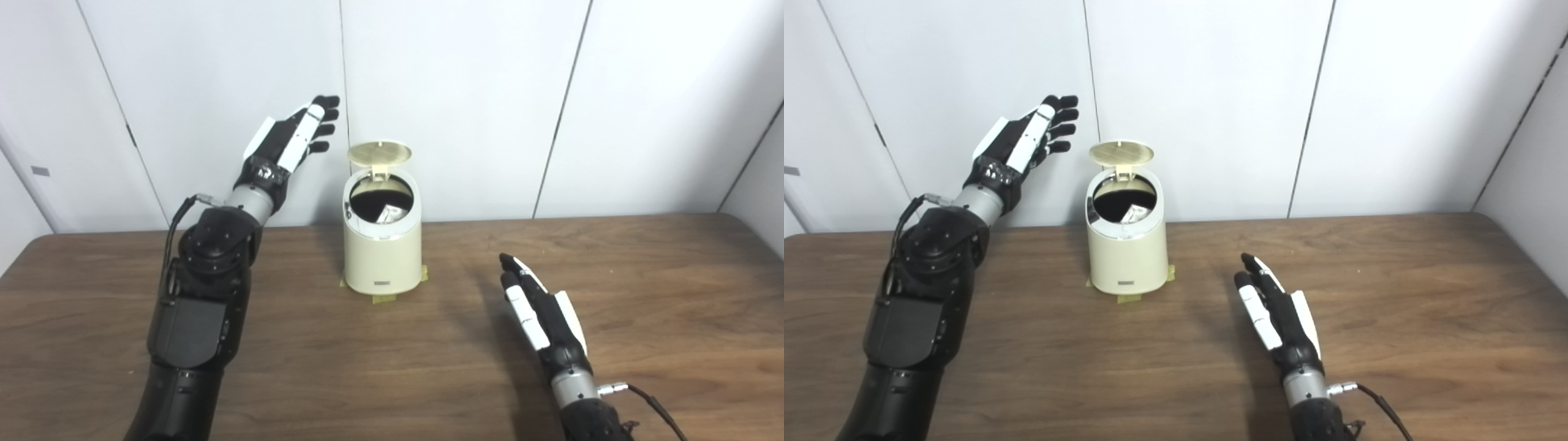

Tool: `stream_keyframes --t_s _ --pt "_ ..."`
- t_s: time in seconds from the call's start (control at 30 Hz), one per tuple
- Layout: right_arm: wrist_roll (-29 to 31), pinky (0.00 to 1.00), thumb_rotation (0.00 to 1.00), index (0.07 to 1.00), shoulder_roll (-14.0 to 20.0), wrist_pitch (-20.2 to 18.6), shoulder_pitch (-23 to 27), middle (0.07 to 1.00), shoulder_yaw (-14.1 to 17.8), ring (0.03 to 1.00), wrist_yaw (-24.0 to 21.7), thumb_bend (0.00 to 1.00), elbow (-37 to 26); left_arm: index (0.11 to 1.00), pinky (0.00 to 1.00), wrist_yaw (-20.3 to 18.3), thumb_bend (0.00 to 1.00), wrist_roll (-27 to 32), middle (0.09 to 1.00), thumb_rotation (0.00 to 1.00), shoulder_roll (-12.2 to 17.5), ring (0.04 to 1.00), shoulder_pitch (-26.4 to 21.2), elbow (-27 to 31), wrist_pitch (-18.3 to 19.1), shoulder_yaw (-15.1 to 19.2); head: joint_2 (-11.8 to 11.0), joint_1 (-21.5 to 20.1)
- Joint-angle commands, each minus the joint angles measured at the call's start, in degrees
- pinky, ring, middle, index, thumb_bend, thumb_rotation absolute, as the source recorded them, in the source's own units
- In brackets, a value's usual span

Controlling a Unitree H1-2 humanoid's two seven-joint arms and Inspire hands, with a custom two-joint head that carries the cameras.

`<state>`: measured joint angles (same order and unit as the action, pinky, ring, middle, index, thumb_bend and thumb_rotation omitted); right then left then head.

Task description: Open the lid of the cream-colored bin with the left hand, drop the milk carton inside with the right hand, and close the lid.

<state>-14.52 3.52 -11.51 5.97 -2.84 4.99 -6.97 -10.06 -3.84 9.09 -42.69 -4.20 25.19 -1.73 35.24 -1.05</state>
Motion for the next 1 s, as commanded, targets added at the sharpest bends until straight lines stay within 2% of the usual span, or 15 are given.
stream_keyframes --t_s 0.0,0.1,0.23,0.37,0.5,0.6,0.8,0.97 --pt "-0.09 0.86 1.00 0.907 -0.20 1.04 1.04 0.927 0.33 0.915 0.34 0.49 -1.94 0.895 0.88 -0.75 0.45 0.10 0.904 0.98 1.27 0.896 -4.26 0.52 -0.82 -0.43 0.09 -0.04" --pt "0.83 0.85 1.00 0.910 -1.01 1.29 0.64 0.925 0.90 0.916 0.58 0.49 -1.41 0.887 0.89 -2.08 0.46 -1.00 0.891 1.00 2.69 0.893 -4.86 0.06 -1.58 -2.15 0.09 -0.08" --pt "0.89 0.85 1.00 0.912 -1.73 2.58 0.24 0.918 0.93 0.919 0.86 0.49 -0.29 0.876 0.87 -4.10 0.44 -3.58 0.866 1.00 5.39 0.884 -5.72 -0.86 -4.40 -5.64 0.08 -0.28" --pt "0.75 0.88 1.00 0.919 -2.10 2.66 -0.20 0.920 0.66 0.927 0.69 0.51 0.10 0.874 0.86 -5.80 0.44 -5.58 0.866 1.00 7.07 0.887 -6.43 -1.19 -6.09 -8.40 0.03 -0.39" --pt "0.98 0.89 1.00 0.924 -2.41 2.59 -0.11 0.921 0.72 0.927 0.66 0.51 0.21 0.860 0.85 -6.32 0.44 -7.20 0.860 1.00 7.58 0.878 -6.84 -1.72 -7.77 -9.78 -0.08 -0.64" --pt "0.22 0.88 1.00 0.918 -2.48 2.95 0.04 0.909 0.62 0.915 1.23 0.51 0.56 0.854 0.86 -5.90 0.45 -9.35 0.854 1.00 7.62 0.883 -7.03 -1.85 -8.04 -10.85 -0.08 -0.89" --pt "-0.72 0.87 1.00 0.913 -2.47 3.18 0.09 0.885 0.53 0.899 1.92 0.50 0.61 0.853 0.90 -6.09 0.43 -11.32 0.847 1.00 7.28 0.899 -7.19 -2.17 -9.00 -11.88 -0.12 -0.95" --pt "-0.71 0.86 1.00 0.917 -2.55 2.82 0.30 0.880 0.66 0.898 2.16 0.49 0.82 0.859 0.91 -7.08 0.41 -12.59 0.849 1.00 8.09 0.891 -7.72 -3.39 -12.17 -13.20 -0.08 -1.17"
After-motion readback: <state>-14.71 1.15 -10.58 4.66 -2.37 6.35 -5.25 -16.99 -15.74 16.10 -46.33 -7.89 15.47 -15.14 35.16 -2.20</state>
